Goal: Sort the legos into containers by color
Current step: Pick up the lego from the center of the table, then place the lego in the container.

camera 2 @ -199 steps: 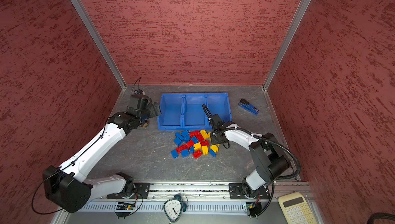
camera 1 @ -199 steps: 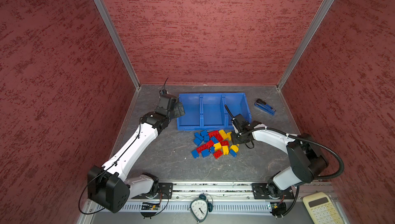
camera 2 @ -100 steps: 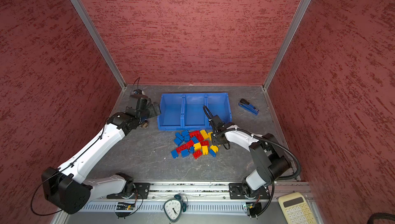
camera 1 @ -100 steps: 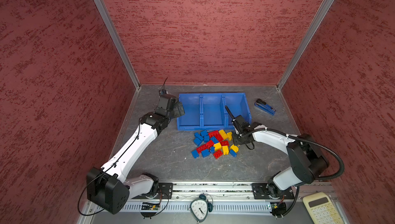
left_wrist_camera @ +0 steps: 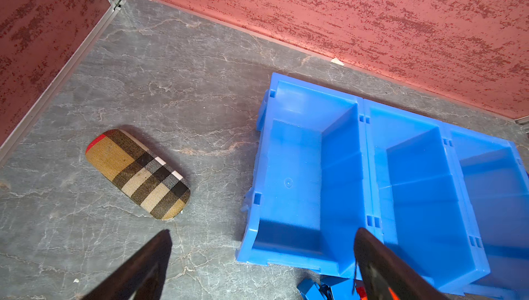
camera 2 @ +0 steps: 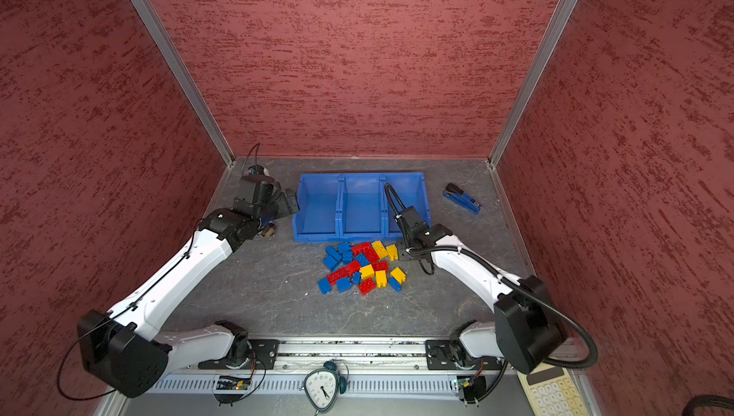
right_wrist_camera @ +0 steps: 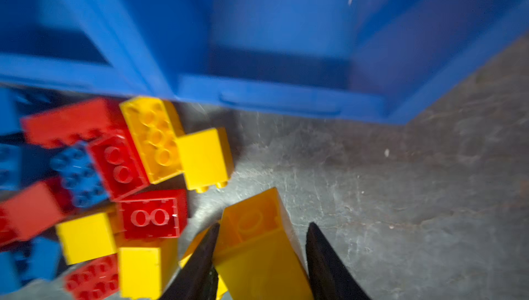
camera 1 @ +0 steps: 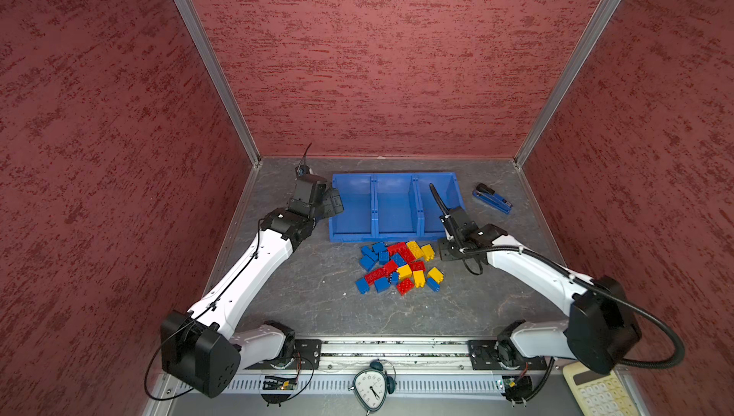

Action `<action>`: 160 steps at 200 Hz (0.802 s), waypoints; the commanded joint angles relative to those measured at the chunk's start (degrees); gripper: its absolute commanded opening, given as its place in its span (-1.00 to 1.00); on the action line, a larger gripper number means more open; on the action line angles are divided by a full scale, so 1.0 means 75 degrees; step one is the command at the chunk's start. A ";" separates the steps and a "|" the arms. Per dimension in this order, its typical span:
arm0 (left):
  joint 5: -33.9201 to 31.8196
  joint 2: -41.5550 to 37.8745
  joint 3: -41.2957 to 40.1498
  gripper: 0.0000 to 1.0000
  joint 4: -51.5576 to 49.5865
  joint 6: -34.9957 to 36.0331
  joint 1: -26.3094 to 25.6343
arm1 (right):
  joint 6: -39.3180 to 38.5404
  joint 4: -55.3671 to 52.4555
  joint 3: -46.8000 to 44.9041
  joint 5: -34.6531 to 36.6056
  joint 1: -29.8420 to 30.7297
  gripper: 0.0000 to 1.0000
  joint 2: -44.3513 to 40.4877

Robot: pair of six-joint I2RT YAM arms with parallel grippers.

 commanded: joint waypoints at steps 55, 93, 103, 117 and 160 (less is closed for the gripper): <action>-0.0179 -0.0447 -0.0044 0.99 -0.0695 -0.0165 -0.0391 | -0.0597 0.1772 0.2748 0.1310 -0.0607 -0.52 0.2854; -0.0319 -0.0841 -0.0347 0.99 -0.0939 -0.0242 -0.0386 | -0.0514 0.2158 0.3123 0.1201 -0.0770 -0.43 0.3768; -0.0276 -0.0889 -0.0390 0.99 -0.0939 -0.0230 -0.0392 | -0.0414 0.2136 0.3136 0.1087 -0.0811 -0.34 0.3834; -0.0202 -0.0887 -0.0412 0.99 -0.0931 -0.0201 -0.0391 | -0.0350 0.2018 0.3089 0.0962 -0.0830 -0.09 0.3734; 0.0163 -0.0735 -0.0352 0.99 -0.0861 -0.0062 -0.0747 | -0.0347 0.1206 0.2387 0.0668 -0.0835 0.40 0.2372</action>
